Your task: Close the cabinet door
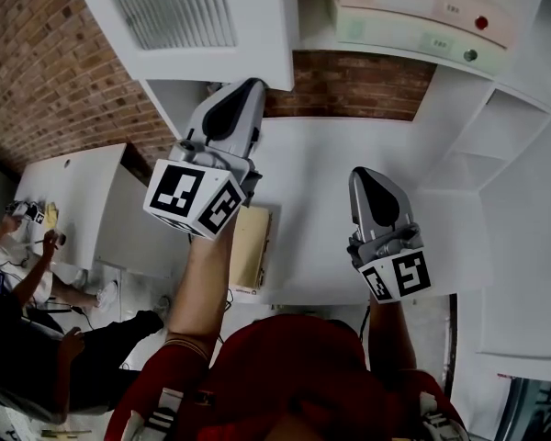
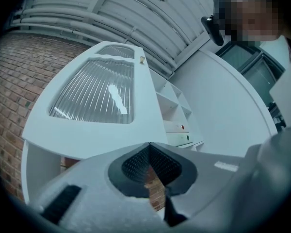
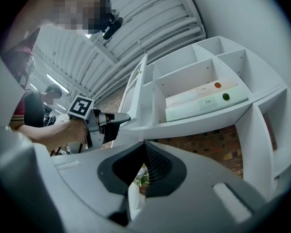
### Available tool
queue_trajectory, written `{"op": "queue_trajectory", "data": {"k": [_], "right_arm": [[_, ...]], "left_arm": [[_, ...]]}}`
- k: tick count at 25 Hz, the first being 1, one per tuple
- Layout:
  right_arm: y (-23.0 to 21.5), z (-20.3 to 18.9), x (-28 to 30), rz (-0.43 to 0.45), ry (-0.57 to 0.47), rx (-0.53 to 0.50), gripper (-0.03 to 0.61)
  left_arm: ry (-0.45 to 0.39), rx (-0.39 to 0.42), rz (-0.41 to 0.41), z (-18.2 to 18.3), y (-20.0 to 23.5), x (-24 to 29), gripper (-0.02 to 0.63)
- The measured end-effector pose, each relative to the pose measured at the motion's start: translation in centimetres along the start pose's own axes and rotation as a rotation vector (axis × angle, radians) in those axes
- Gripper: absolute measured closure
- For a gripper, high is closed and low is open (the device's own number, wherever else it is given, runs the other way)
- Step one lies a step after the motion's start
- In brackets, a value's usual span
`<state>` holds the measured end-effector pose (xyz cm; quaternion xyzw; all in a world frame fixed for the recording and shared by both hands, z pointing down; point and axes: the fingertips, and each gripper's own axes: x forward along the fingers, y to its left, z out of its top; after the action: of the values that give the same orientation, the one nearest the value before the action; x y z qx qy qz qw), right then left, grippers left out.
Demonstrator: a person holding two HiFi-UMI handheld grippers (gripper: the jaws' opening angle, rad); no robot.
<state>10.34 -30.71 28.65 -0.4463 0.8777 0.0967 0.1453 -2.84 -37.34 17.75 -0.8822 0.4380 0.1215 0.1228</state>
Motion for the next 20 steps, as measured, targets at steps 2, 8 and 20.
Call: {"op": "queue_trajectory", "data": {"k": [2, 8, 20], "right_arm": [[-0.3, -0.1, 0.2, 0.003, 0.000, -0.001, 0.565], [-1.2, -0.6, 1.0, 0.010, 0.004, -0.002, 0.565], [-3.3, -1.7, 2.2, 0.008, 0.007, 0.008, 0.565]], "left_arm": [[0.000, 0.003, 0.003, -0.2, 0.1, 0.4, 0.615], [-0.003, 0.010, 0.012, -0.7, 0.7, 1.6, 0.615], [-0.007, 0.023, 0.028, -1.7, 1.7, 3.7, 0.615]]}}
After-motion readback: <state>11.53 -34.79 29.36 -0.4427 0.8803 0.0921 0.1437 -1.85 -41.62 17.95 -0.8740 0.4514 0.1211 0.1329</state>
